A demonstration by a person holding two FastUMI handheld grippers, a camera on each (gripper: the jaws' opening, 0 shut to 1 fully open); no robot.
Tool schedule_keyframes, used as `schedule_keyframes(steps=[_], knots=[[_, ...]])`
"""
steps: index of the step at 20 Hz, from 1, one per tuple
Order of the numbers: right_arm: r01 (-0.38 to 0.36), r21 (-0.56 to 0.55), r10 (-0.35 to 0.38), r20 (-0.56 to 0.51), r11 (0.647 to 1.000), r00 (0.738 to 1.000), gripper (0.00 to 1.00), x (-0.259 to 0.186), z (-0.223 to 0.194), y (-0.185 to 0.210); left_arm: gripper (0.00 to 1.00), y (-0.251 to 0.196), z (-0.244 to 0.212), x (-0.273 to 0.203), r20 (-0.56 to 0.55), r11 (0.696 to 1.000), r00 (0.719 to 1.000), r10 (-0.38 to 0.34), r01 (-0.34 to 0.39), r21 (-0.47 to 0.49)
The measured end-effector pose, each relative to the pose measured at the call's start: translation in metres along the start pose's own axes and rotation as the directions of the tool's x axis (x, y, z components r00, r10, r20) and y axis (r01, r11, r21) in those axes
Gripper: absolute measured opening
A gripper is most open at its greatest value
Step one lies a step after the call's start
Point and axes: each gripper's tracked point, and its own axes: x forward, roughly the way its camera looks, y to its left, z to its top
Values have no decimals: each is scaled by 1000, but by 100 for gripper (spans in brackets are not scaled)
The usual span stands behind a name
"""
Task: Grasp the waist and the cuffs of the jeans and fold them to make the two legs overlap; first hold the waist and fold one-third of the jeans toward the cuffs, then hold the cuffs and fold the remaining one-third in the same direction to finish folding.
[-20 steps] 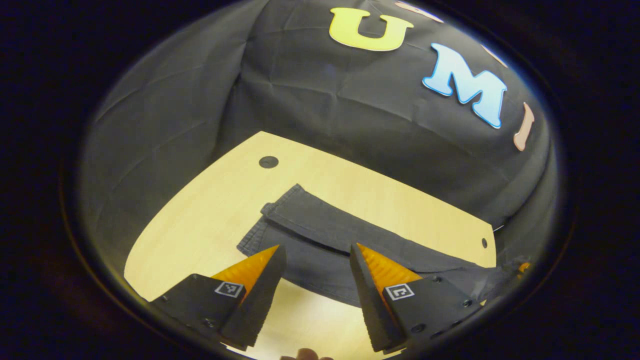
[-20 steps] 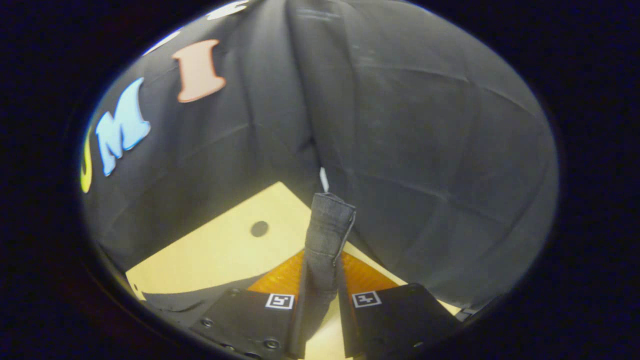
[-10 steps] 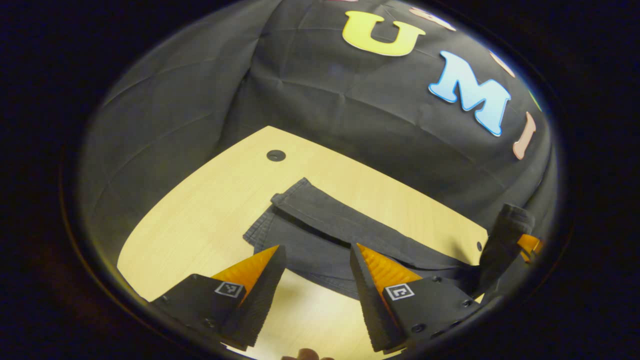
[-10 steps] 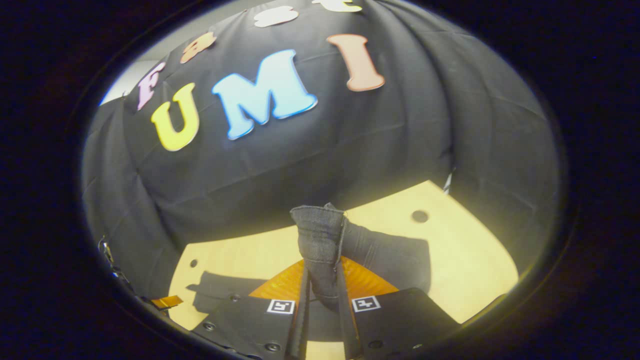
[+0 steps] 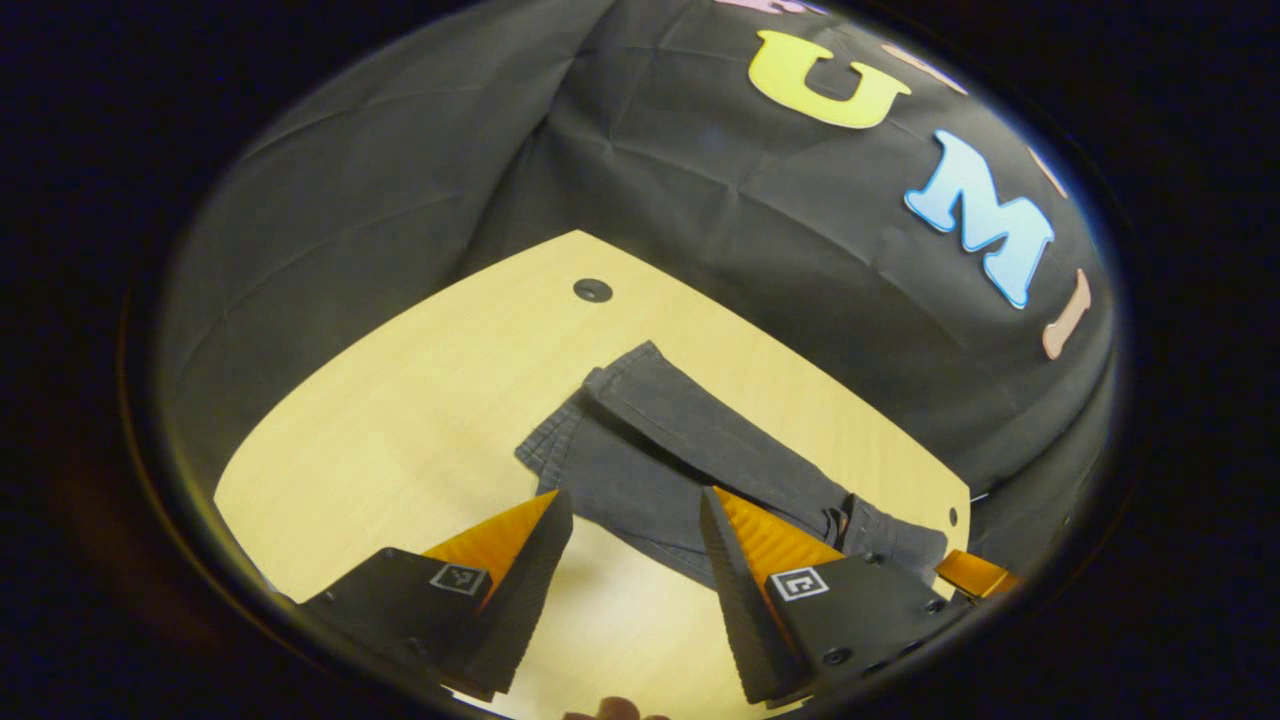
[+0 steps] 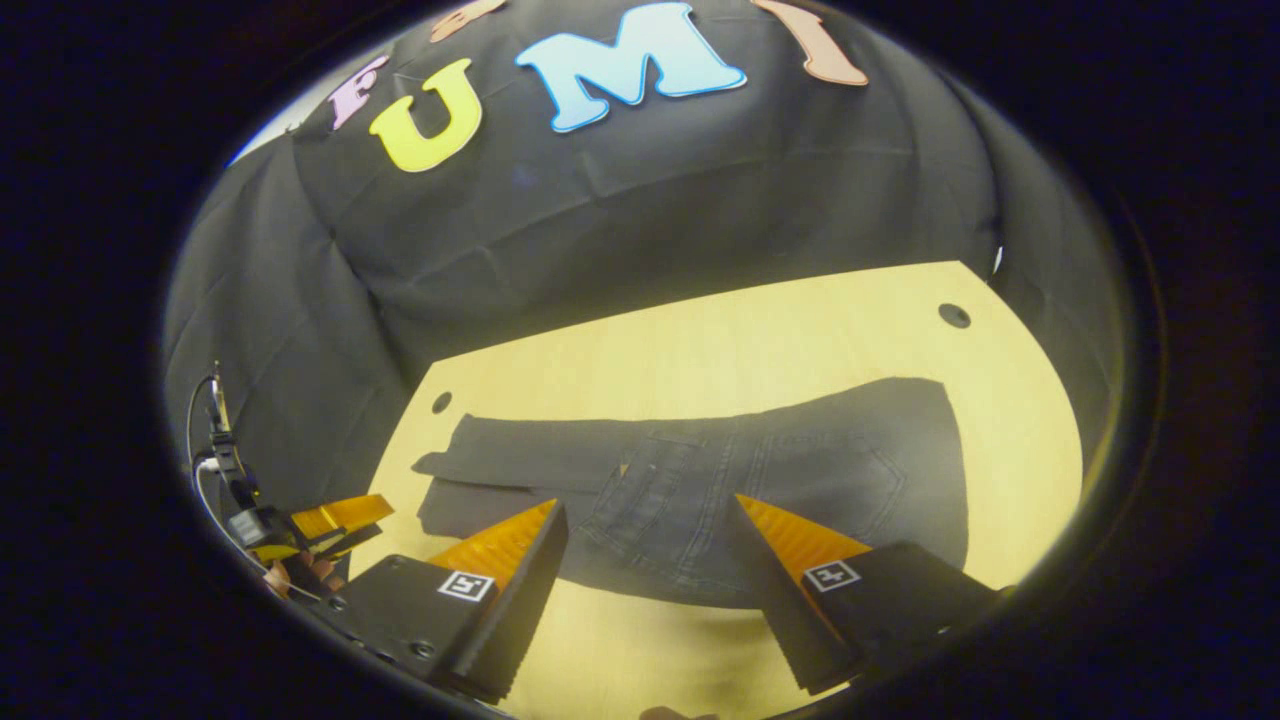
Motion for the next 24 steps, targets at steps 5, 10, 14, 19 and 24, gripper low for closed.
schedule_keyframes(steps=[5, 10, 14, 19, 24], knots=[[86, -28, -86, -3, 996, 996, 96, -26, -1, -39, 87, 36, -6, 33, -31, 974, 998, 52, -57, -219], [137, 10, -136, -72, 991, 988, 96, -36, -32, -71, 94, 42, -45, 67, -131, 797, 990, -42, -46, -603], [151, 14, -148, -114, 988, 982, 96, -34, -47, -79, 81, 38, -28, 83, -111, 806, 994, -6, -61, -589], [152, 27, -147, -142, 988, 979, 96, -31, -57, -79, 80, 36, -30, 106, -214, 849, 946, 245, -316, -424], [169, 64, -158, -157, 983, 975, 96, -36, -62, -91, 80, 32, -28, 110, -164, 864, 861, 481, -498, -78]])
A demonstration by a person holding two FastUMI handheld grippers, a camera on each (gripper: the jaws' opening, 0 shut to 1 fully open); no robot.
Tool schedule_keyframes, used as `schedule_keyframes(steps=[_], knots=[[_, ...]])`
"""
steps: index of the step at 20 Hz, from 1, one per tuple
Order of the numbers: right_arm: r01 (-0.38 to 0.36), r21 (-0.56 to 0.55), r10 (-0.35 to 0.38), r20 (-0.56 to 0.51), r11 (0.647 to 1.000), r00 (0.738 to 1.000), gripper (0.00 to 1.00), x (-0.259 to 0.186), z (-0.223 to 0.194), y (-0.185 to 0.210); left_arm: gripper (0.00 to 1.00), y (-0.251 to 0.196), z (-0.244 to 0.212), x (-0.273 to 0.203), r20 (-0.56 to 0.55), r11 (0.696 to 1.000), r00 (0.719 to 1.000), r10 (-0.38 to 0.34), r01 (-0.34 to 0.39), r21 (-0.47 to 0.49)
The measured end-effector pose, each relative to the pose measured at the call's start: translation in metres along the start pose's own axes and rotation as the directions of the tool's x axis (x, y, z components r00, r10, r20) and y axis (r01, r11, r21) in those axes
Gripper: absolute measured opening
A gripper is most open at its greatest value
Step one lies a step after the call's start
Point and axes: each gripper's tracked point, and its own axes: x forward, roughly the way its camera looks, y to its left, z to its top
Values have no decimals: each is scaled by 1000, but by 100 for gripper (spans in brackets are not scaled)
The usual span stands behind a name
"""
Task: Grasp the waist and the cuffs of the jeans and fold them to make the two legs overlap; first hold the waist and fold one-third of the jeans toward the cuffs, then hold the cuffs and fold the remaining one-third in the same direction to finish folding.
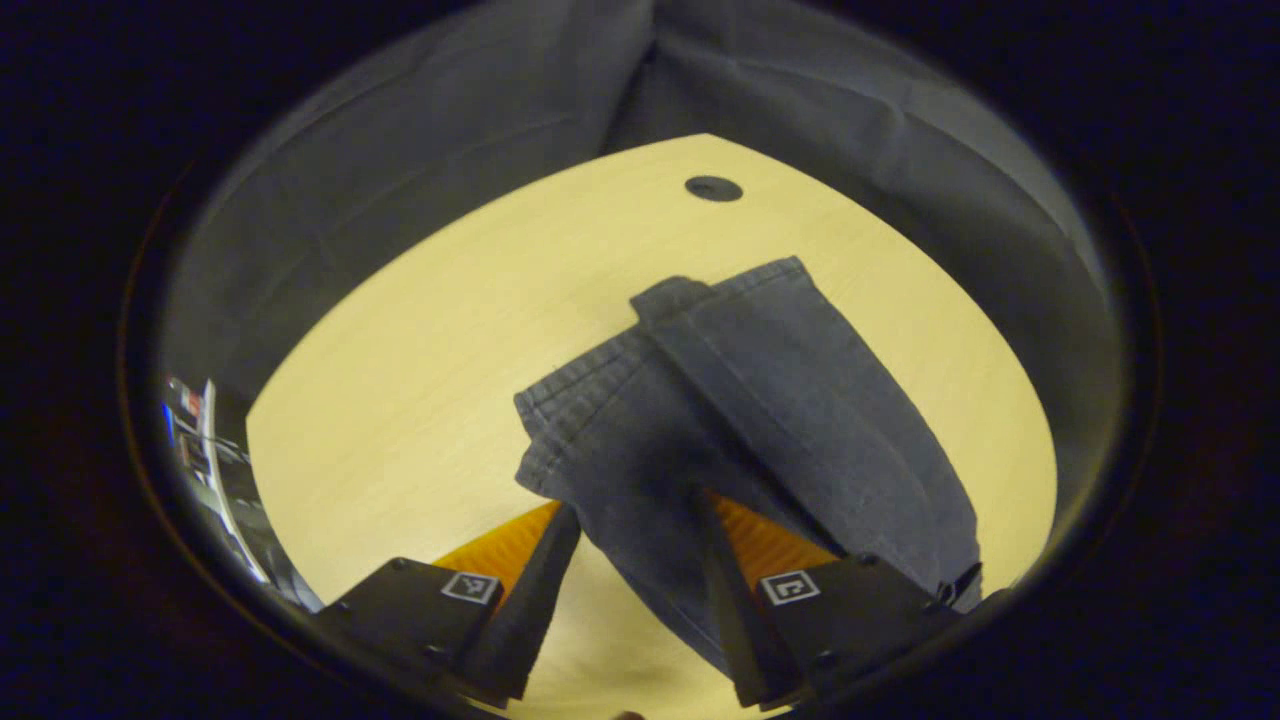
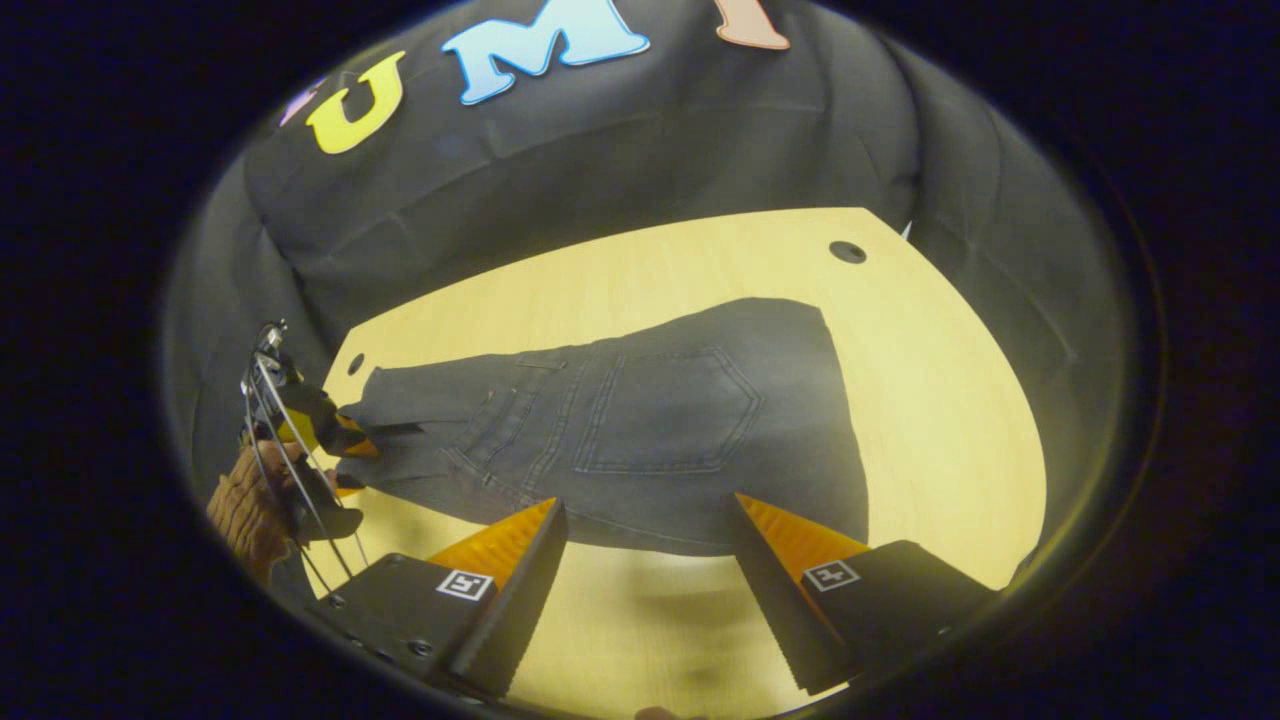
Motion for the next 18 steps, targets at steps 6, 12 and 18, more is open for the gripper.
schedule_keyframes(steps=[6, 12, 18], knots=[[41, 71, -41, -7, 997, 999, 96, -8, -3, -38, 11, -2, 11, -8, 71, 983, 993, -98, 108, -148], [34, 82, -36, 15, 996, 999, 96, -18, 2, -47, 9, -18, 56, -63, 173, 979, 968, -182, 194, -56], [10, 106, -14, 28, 994, 1000, 96, -27, -8, -48, 8, -93, 97, -207, 371, 882, 822, -431, 296, 367]])
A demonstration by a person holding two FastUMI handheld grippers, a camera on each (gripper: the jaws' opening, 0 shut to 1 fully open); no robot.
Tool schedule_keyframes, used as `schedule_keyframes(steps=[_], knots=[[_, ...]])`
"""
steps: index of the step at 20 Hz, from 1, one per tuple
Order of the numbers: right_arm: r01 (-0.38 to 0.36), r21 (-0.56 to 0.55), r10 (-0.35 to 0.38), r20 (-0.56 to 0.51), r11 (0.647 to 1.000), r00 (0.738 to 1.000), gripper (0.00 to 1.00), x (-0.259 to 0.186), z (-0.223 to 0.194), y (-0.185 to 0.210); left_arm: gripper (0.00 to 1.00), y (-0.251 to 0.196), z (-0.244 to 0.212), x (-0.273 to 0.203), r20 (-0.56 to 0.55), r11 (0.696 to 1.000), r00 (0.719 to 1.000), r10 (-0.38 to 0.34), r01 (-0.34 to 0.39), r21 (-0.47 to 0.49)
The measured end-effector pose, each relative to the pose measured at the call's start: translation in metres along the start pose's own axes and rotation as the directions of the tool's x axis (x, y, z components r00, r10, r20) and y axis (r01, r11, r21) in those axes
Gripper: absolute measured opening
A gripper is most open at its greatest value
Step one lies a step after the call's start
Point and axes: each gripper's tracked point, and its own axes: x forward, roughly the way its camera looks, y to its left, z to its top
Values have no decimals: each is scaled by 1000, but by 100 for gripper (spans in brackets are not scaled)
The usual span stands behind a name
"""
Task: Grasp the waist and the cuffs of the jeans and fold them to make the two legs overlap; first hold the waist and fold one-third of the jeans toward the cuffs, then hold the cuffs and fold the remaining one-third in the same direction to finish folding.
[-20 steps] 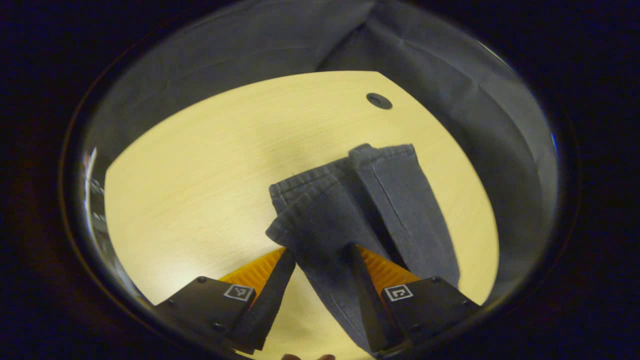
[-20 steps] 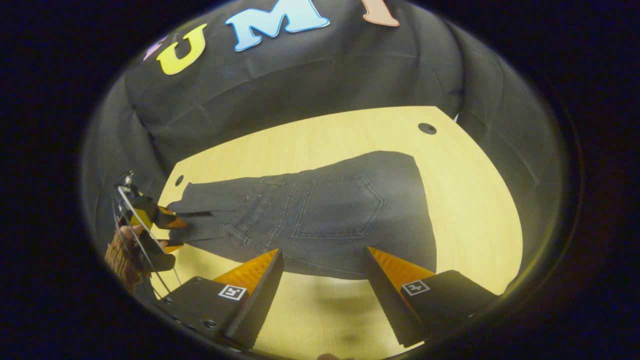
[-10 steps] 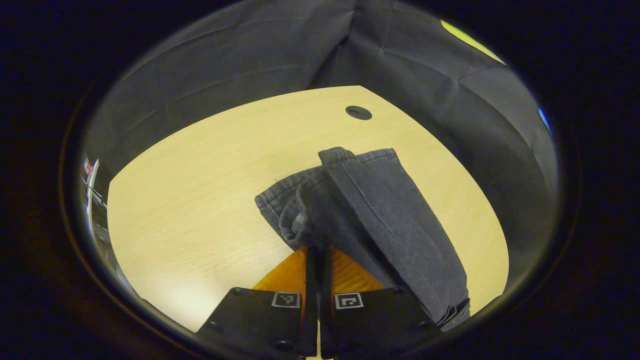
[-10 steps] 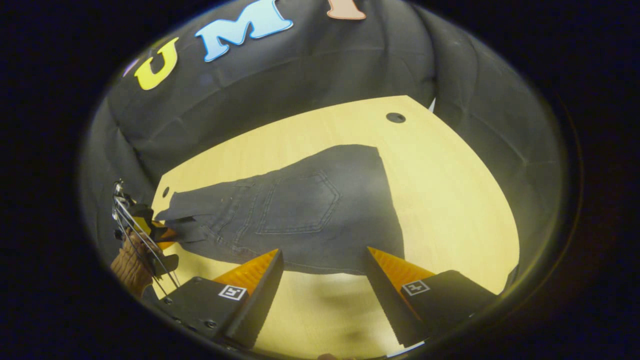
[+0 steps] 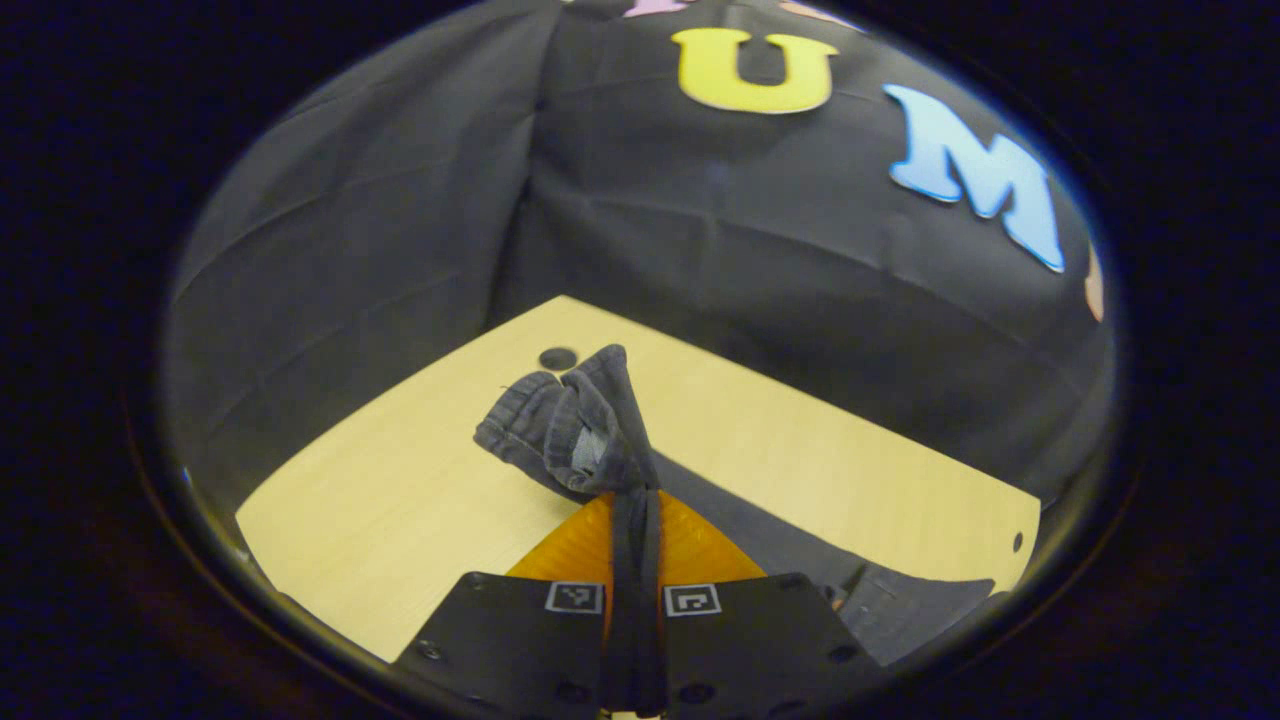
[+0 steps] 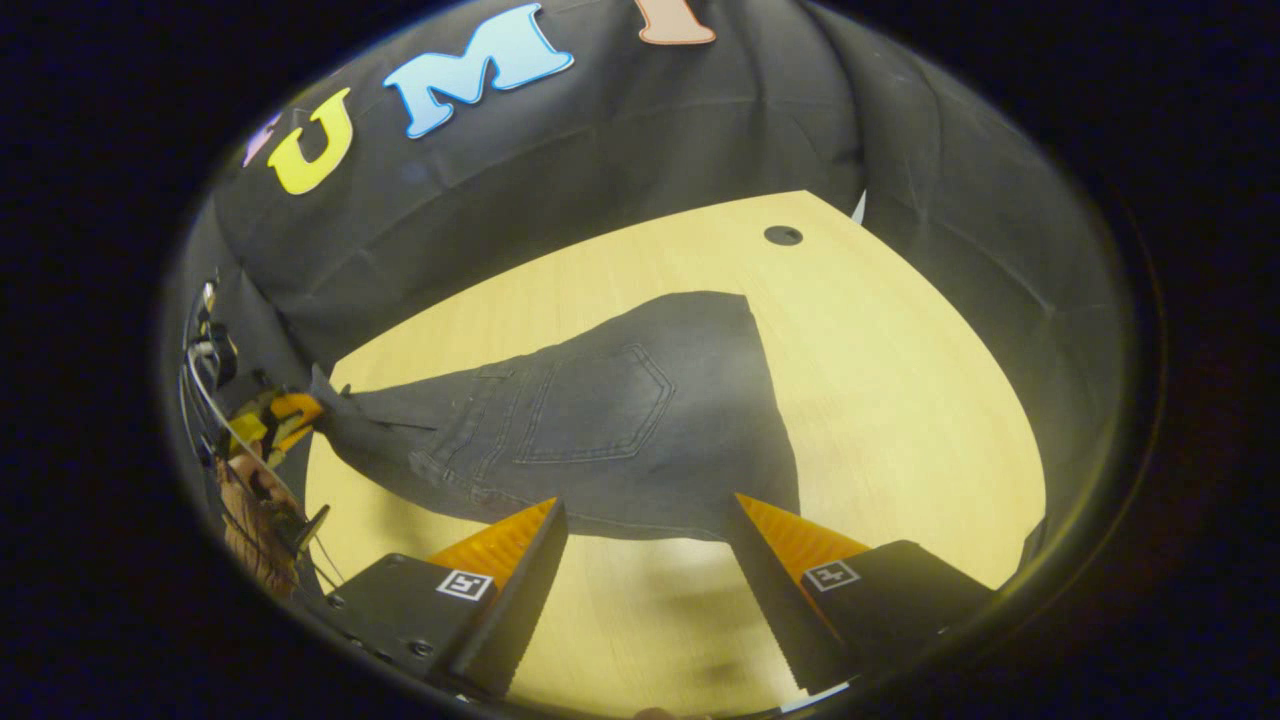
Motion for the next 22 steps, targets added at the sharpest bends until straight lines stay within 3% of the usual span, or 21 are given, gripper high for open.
schedule_keyframes(steps=[2, 3, 4, 5, 6, 7, 8, 9, 10, 11, 13, 14, 15, 16, 17, 18, 19, 20, 21, 22], knots=[[3, 22, -4, 11, 1000, 1000, 96, -7, -2, -8, 8, -56, 27, -45, 92, 980, 985, -145, 131, 148], [8, 41, -9, 15, 999, 1000, 96, -11, -4, -14, 8, -87, 31, -71, 114, 954, 967, -230, 201, 222], [14, 63, -15, 18, 998, 1000, 96, -15, -6, -22, 8, -51, 53, -153, 116, 917, 941, -317, 273, 291], [25, 86, -27, 21, 996, 999, 96, -21, -9, -31, 8, -82, 44, -151, 108, 868, 912, -396, 334, 367], [40, 108, -42, 23, 993, 999, 96, -28, -13, -41, 8, -99, 30, -175, 84, 798, 879, -470, 382, 466], [58, 130, -62, 28, 990, 998, 96, -35, -17, -54, 8, -135, -12, -185, 27, 700, 853, -521, 409, 586], [158, 111, -161, 18, 981, 987, 96, -38, -29, -80, 3, -139, -36, -206, -58, 586, 834, -548, 432, 685], [212, 93, -210, -29, 973, 977, 96, -45, -46, -100, 5, -109, -95, -173, -185, 506, 840, -511, 468, 725], [213, 129, -210, -36, 968, 977, 86, -52, -54, -113, 8, -76, -127, -176, -272, 492, 856, -440, 483, 724], [199, 192, -195, -39, 961, 980, 92, -56, -68, -121, 8, -43, -138, -189, -303, 512, 862, -406, 489, 706], [201, 293, -199, -36, 935, 979, 94, -69, -77, -138, 8, 5, -118, -202, -282, 531, 860, -426, 490, 691], [208, 316, -207, -38, 926, 978, 94, -72, -80, -145, 8, -55, -135, -261, -278, 515, 859, -429, 486, 707], [215, 326, -216, -34, 921, 976, 94, -77, -80, -149, 10, -45, -176, -228, -279, 486, 861, -425, 477, 732], [217, 330, -222, -22, 919, 975, 87, -81, -75, -151, 14, -26, -141, -204, -263, 461, 867, -424, 456, 761], [213, 330, -224, -6, 920, 975, 94, -84, -70, -154, 27, -20, -130, -202, -212, 454, 884, -416, 404, 794], [207, 327, -221, 5, 922, 975, 94, -85, -65, -154, 45, -16, -116, -204, -158, 460, 901, -403, 349, 816], [200, 319, -216, 14, 926, 976, 94, -84, -64, -154, 64, -14, -110, -204, -149, 464, 903, -403, 342, 817], [197, 308, -214, 22, 931, 977, 94, -82, -61, -153, 83, -15, -112, -210, -183, 474, 890, -417, 385, 792], [192, 294, -210, 31, 936, 977, 94, -81, -58, -151, 91, -16, -112, -220, -220, 502, 864, -453, 451, 738], [188, 278, -207, 40, 942, 977, 94, -81, -53, -149, 91, -22, -110, -236, -245, 536, 827, -507, 525, 662]])
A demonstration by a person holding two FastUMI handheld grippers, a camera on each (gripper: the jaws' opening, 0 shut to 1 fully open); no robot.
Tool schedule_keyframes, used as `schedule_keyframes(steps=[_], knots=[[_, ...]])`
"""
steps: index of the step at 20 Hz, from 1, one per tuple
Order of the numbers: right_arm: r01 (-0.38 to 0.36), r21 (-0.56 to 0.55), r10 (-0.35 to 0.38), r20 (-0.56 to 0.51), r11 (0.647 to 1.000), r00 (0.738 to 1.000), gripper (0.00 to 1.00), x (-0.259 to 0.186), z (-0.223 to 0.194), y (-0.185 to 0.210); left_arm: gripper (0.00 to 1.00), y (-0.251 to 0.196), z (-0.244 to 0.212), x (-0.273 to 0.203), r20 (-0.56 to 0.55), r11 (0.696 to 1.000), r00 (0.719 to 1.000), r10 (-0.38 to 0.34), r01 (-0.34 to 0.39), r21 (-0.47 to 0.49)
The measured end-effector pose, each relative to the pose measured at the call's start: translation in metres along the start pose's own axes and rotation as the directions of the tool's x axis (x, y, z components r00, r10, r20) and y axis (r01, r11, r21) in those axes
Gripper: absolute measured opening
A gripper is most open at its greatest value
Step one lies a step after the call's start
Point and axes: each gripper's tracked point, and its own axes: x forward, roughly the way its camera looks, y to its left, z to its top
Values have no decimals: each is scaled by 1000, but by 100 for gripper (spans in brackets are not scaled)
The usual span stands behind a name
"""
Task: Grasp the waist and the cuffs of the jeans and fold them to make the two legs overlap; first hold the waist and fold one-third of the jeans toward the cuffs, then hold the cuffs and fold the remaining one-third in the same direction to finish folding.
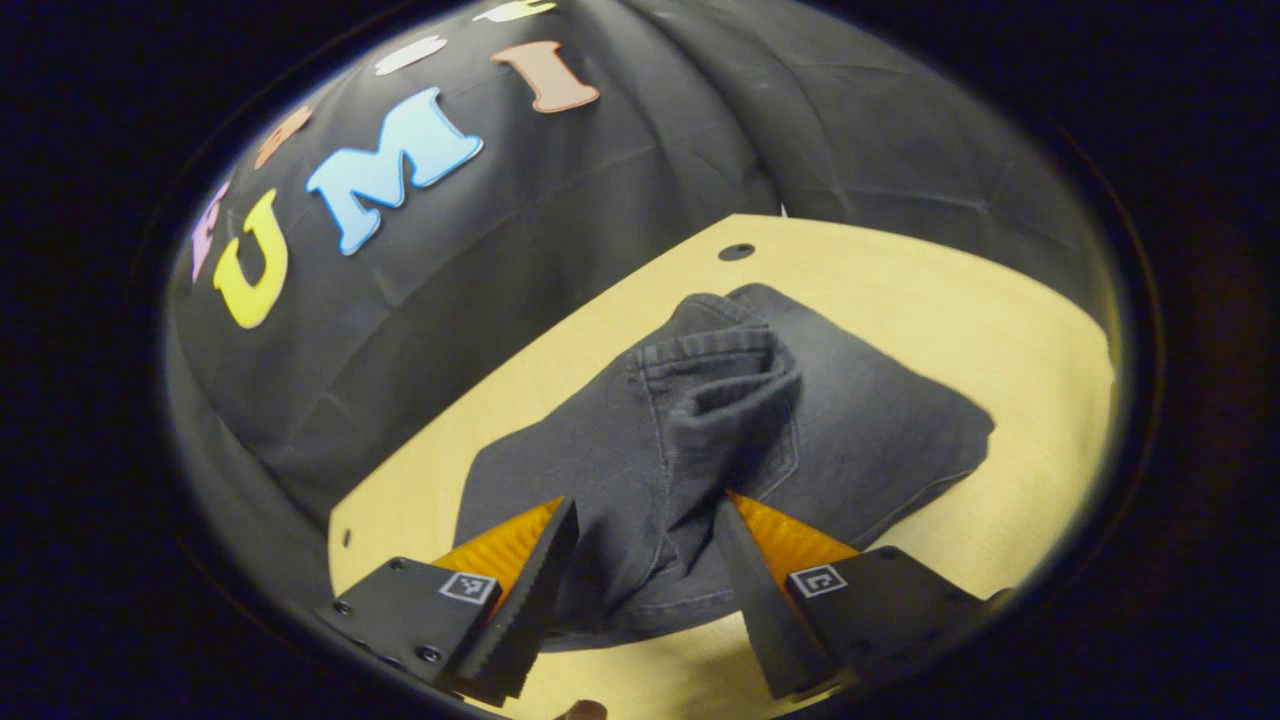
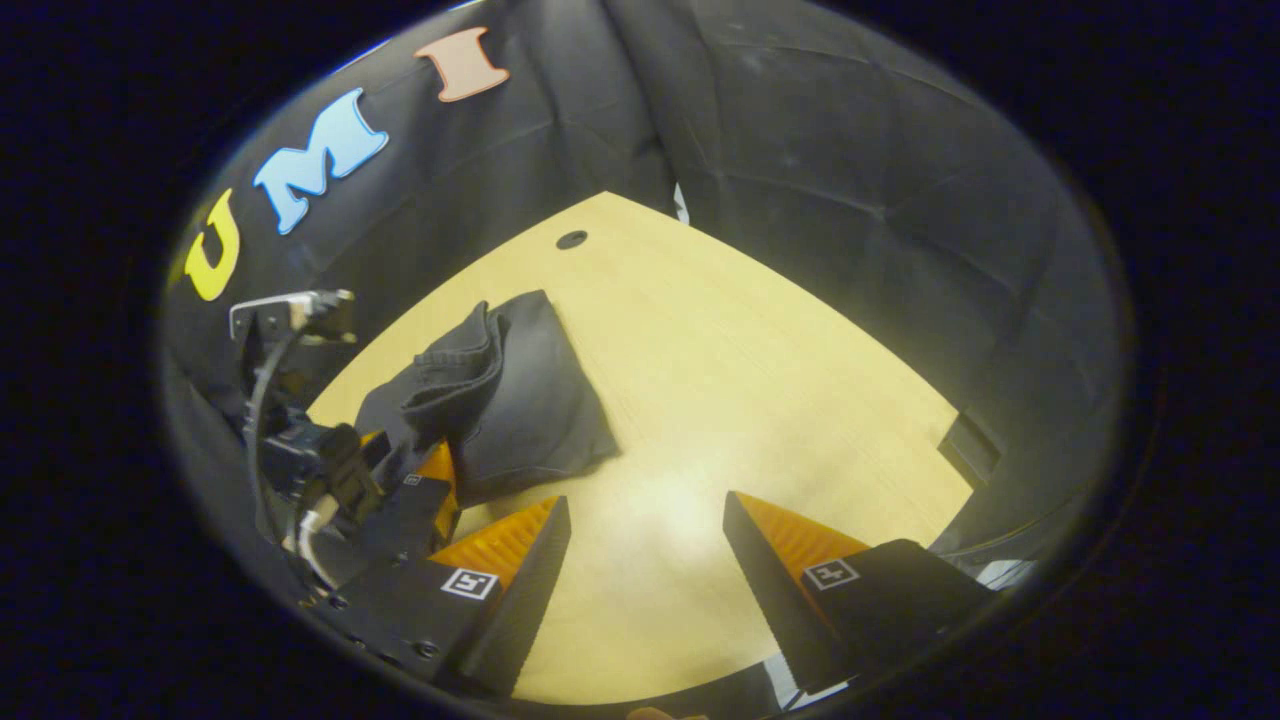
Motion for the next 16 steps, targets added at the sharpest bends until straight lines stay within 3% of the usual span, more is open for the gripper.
schedule_keyframes(steps=[1, 2, 4, 7, 9, 10, 11, 13, 14, 15, 16], knots=[[-7, -17, 7, 10, 1000, 1000, 94, 0, 2, 0, 89, 3, 16, -11, 52, 996, 998, -21, 25, -81], [-13, -34, 14, 25, 999, 1000, 94, 1, 8, 4, 97, 13, 35, -26, 109, 987, 993, -34, 50, -154], [-29, -76, 34, 64, 997, 997, 94, -3, 24, 20, 96, 43, 68, -56, 213, 963, 977, -16, 73, -260], [-42, -159, 69, 162, 986, 984, 94, -10, 60, 42, 95, 96, 103, -101, 307, 945, 950, 50, 55, -324], [-40, -224, 105, 288, 974, 952, 94, -23, 102, 64, 95, 140, 122, -129, 345, 942, 929, 135, -12, -336], [-34, -265, 136, 377, 964, 916, 95, -33, 128, 78, 95, 161, 137, -145, 379, 935, 908, 180, -38, -353], [-19, -316, 177, 479, 948, 860, 96, -49, 156, 93, 95, 179, 154, -161, 427, 922, 875, 229, -55, -382], [41, -424, 281, 666, 905, 691, 91, -86, 202, 131, 95, 212, 190, -196, 544, 888, 768, 338, -69, -454], [68, -464, 338, 731, 883, 593, 96, -105, 214, 152, 95, 224, 196, -211, 571, 872, 724, 387, -87, -482], [83, -493, 384, 763, 866, 519, 95, -120, 218, 169, 97, 229, 196, -220, 584, 865, 699, 413, -101, -491], [78, -501, 410, 779, 862, 474, 94, -130, 216, 182, 97, 224, 193, -224, 589, 869, 692, 417, -114, -481]])
